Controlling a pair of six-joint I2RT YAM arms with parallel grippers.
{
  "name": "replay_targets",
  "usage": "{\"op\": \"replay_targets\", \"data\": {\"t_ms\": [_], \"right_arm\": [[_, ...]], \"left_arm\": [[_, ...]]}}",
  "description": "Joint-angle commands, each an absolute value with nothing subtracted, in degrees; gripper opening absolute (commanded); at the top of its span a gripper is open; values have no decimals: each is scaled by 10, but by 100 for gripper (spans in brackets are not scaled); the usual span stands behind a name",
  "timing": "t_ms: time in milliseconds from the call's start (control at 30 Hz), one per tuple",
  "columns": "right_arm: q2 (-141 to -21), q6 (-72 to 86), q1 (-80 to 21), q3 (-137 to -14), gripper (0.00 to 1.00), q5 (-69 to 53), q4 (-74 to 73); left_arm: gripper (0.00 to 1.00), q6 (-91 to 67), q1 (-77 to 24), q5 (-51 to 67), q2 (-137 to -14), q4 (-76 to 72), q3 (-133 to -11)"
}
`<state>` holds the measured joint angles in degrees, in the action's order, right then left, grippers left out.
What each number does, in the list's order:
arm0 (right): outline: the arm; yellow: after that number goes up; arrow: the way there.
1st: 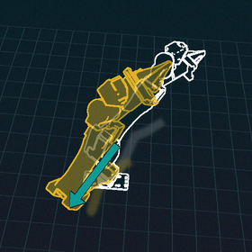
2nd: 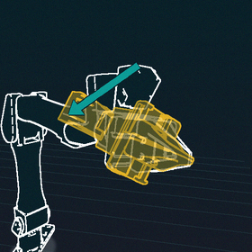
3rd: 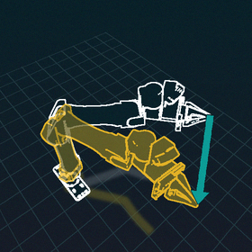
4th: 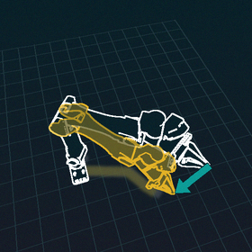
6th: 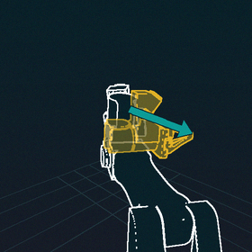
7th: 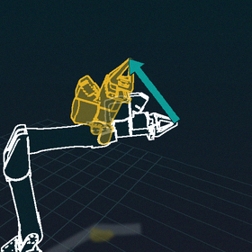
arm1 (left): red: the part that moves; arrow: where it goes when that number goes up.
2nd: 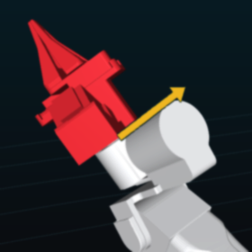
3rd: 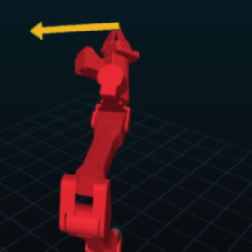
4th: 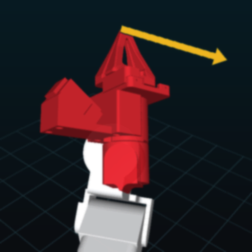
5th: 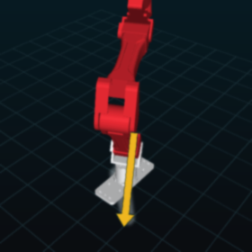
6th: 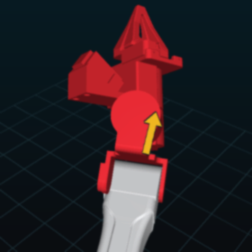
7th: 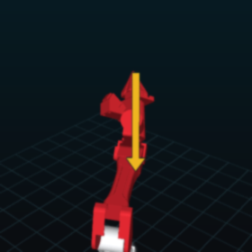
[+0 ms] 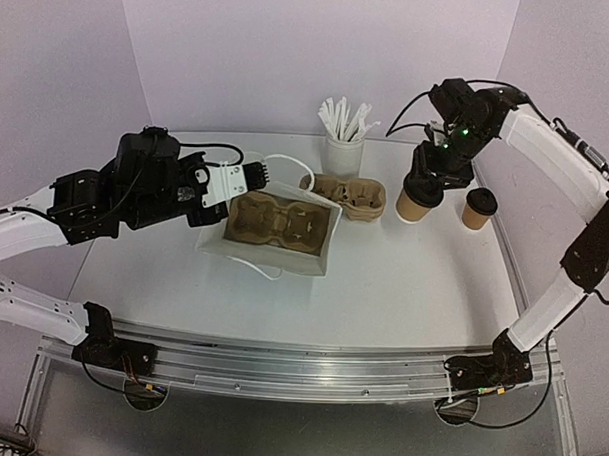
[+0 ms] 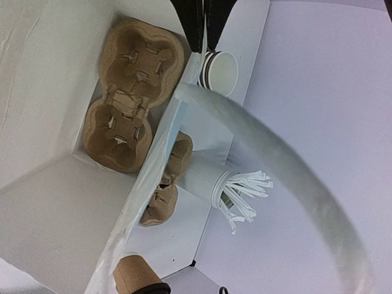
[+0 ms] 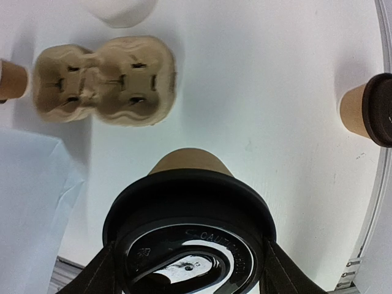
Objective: Pack the takeout coffee
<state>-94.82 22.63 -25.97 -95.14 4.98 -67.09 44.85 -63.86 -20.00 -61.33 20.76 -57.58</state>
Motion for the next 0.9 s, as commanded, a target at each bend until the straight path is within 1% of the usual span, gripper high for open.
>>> {"op": "replay_targets", "data": {"t_ms": [0, 67, 167, 300, 433, 567, 667, 767, 867], "right_arm": [[-882, 239, -324, -1002, 51, 40, -721], [-865, 253, -361, -1011, 51, 39, -720], [-842, 272, -416, -1020, 50, 27, -721], [-798, 301, -455, -1014, 49, 22, -718], [-767, 317, -491, -1021, 48, -13, -680], [-766, 313, -546, -1031, 47, -32, -650], [-777, 304, -611, -1031, 47, -33, -614], [-799, 285, -682, -1048, 47, 9, -577], [-821, 263, -711, -1067, 47, 39, -554]], "left_arm": [[0, 394, -649, -256, -598, 181, -574], [0, 353, -649, -264, -600, 192, -573], [0, 333, -650, -273, -600, 186, -564], [0, 322, -654, -271, -607, 186, -561], [0, 288, -655, -265, -621, 205, -564], [0, 281, -655, -271, -625, 194, -562], [0, 266, -656, -270, -628, 204, -570], [0, 250, -656, -265, -631, 216, -577], [0, 239, -655, -260, -633, 224, -579]]}}
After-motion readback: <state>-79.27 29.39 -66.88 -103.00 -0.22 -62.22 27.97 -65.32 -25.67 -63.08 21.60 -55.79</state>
